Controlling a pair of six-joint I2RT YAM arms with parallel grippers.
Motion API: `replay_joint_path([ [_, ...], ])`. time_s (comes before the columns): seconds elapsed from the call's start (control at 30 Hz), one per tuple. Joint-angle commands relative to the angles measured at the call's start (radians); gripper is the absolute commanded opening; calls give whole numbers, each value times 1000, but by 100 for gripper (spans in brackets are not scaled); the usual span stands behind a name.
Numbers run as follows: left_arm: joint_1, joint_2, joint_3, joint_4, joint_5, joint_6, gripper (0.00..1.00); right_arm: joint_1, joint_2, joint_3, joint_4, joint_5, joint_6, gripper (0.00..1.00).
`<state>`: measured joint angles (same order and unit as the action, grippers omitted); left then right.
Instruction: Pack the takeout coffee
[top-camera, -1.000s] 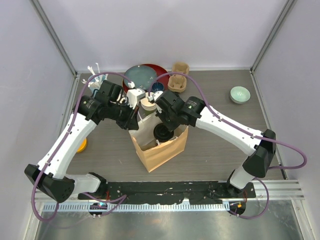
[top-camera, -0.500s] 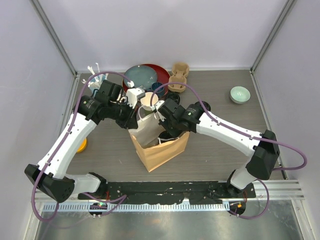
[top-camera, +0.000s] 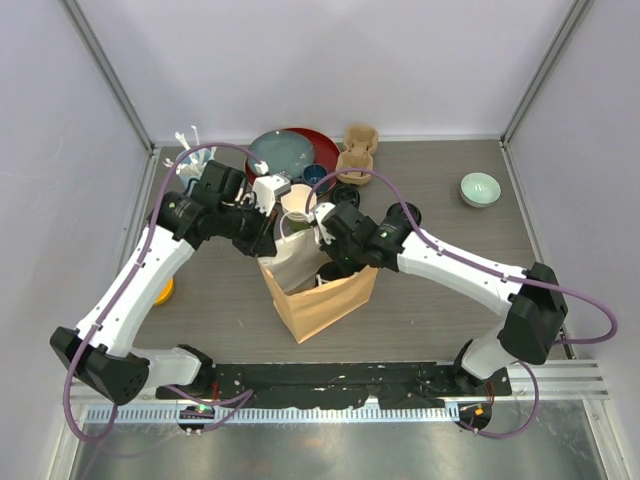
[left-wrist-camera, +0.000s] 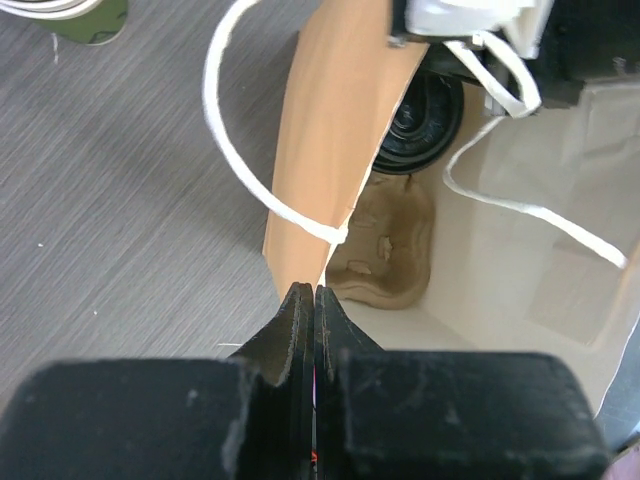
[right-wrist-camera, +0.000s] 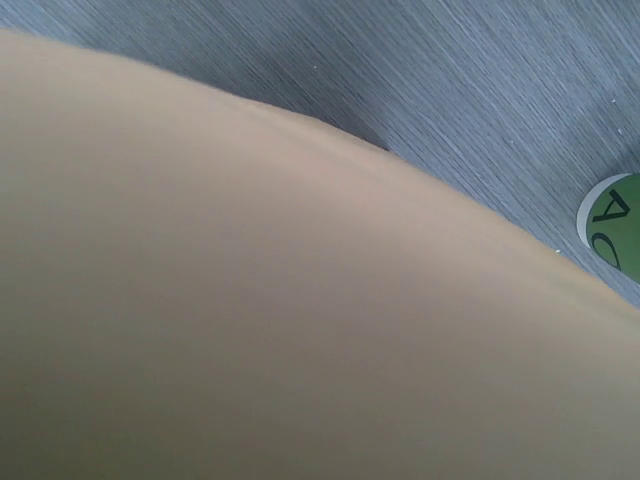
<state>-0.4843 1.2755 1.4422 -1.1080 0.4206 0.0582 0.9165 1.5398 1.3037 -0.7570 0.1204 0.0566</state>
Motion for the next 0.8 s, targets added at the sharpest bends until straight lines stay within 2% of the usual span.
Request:
replay_joint_path([
  [0.0,1,33,6,59,-126,-50,0,2,-72,-47,62,-41,-29,1],
  [0.23,3,30,15,66,-126,-54,0,2,-81,-67,18,-30,-52,1],
  [0.37,3,4,7,60,-34,-32,0,-13,-64,-64,7,-1,-11,1],
  [0.77,-2,-24,-11,17,69,37,0,-44,17,-67,-8,35,46,1],
])
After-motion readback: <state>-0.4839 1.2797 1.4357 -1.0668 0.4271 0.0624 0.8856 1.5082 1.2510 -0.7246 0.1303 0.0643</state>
